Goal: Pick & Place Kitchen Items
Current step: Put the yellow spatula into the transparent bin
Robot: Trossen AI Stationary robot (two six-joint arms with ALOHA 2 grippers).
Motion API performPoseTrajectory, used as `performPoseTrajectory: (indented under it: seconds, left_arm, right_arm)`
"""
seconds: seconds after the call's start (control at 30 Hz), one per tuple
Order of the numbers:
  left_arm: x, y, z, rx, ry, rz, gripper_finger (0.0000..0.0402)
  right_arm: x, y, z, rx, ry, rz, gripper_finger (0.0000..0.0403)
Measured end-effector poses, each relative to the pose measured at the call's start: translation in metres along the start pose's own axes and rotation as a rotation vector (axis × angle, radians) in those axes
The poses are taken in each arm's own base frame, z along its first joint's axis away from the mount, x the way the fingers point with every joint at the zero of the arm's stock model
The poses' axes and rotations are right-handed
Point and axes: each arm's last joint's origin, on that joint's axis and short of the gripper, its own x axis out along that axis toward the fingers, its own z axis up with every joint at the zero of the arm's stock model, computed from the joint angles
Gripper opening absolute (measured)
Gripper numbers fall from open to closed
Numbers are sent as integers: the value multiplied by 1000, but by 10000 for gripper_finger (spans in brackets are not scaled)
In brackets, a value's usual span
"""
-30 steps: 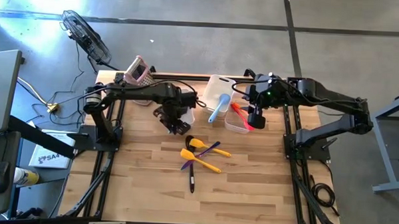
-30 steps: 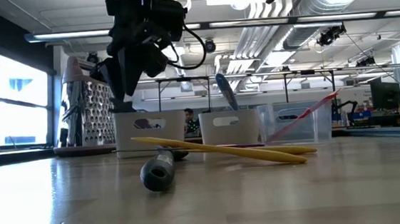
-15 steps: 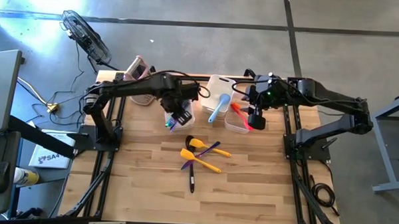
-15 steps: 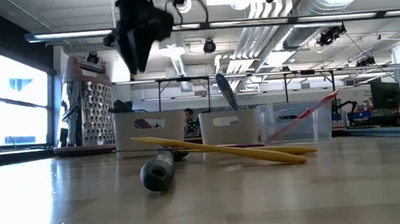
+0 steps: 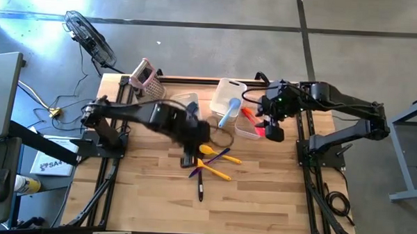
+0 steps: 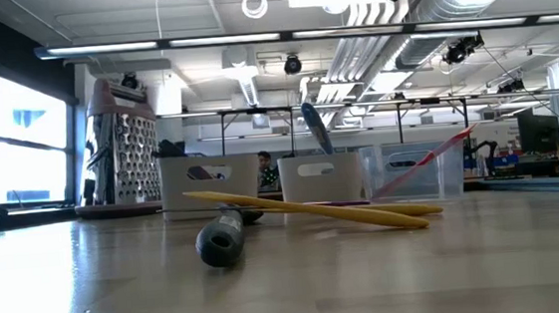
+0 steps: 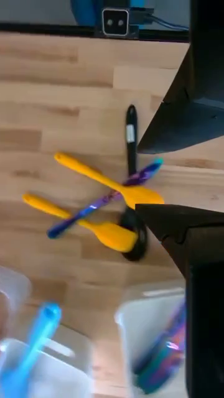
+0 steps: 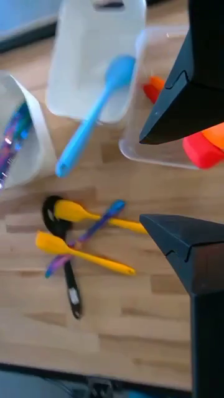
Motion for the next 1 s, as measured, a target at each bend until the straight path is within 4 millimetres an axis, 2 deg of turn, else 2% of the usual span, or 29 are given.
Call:
performPoseTrajectory:
  seconds: [0.23,0.37,0.53,0.63,0.8,1.0]
  left_arm:
    - [31,-31,-2,229,-16,85,134]
    - [62,-40,1,417,19,162,134]
    - [102,-46,4,527,79,186,134]
    - [121,-43,3,568,141,92,134]
    - [126,-38,4,554,168,-85,134]
    - [126,-40,10,624,102,-27,134]
  right_arm:
    - [1,12,-2,10,23,42,188]
    - [1,24,-3,15,28,65,188]
    - [2,41,-5,38,42,110,188]
    - [1,54,-7,62,54,141,188]
    - [0,74,-11,117,51,114,188]
    - [-4,96,-18,212,15,37,188]
